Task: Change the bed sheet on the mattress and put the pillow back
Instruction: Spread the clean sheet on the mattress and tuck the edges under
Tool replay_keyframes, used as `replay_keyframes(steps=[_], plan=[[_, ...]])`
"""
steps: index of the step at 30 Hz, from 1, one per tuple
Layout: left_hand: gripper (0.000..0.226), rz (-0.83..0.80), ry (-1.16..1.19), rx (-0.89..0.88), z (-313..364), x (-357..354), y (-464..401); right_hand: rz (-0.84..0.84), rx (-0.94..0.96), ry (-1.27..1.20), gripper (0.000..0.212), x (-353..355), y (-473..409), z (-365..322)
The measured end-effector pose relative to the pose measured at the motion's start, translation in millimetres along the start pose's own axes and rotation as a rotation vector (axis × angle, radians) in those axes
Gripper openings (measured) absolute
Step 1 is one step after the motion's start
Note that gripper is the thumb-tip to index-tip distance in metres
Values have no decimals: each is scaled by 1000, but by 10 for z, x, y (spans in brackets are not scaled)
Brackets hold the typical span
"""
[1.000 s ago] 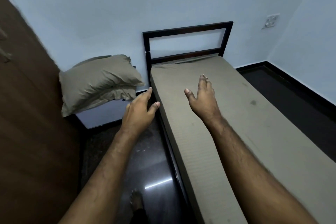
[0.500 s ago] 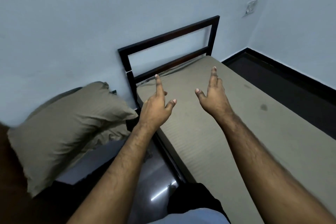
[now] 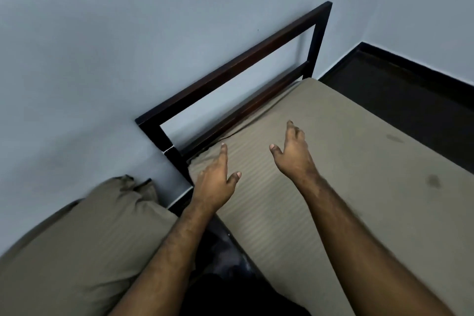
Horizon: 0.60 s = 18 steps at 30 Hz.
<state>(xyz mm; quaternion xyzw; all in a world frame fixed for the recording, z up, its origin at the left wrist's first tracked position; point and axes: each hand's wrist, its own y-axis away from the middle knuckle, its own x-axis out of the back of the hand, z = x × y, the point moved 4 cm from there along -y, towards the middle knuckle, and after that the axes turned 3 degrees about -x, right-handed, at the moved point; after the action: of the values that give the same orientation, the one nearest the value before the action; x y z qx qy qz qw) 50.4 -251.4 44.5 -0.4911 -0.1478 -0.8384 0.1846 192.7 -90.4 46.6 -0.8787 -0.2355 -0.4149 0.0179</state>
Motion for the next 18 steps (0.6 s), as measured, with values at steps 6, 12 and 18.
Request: replay_keyframes(steps=[6,12,18], plan=[[75,-120,119,91,-775,-950,-1188,-60,-59,11,74,-1032,-1010,236],[63,-253,-94,32,-1808,-2188,-2025,-264,-108,95,66,-2544,-1641,1015],[69,-164,-278,76,-2897,-2775,-2652,-242,-102,149,67,-3428,-2345,1477]])
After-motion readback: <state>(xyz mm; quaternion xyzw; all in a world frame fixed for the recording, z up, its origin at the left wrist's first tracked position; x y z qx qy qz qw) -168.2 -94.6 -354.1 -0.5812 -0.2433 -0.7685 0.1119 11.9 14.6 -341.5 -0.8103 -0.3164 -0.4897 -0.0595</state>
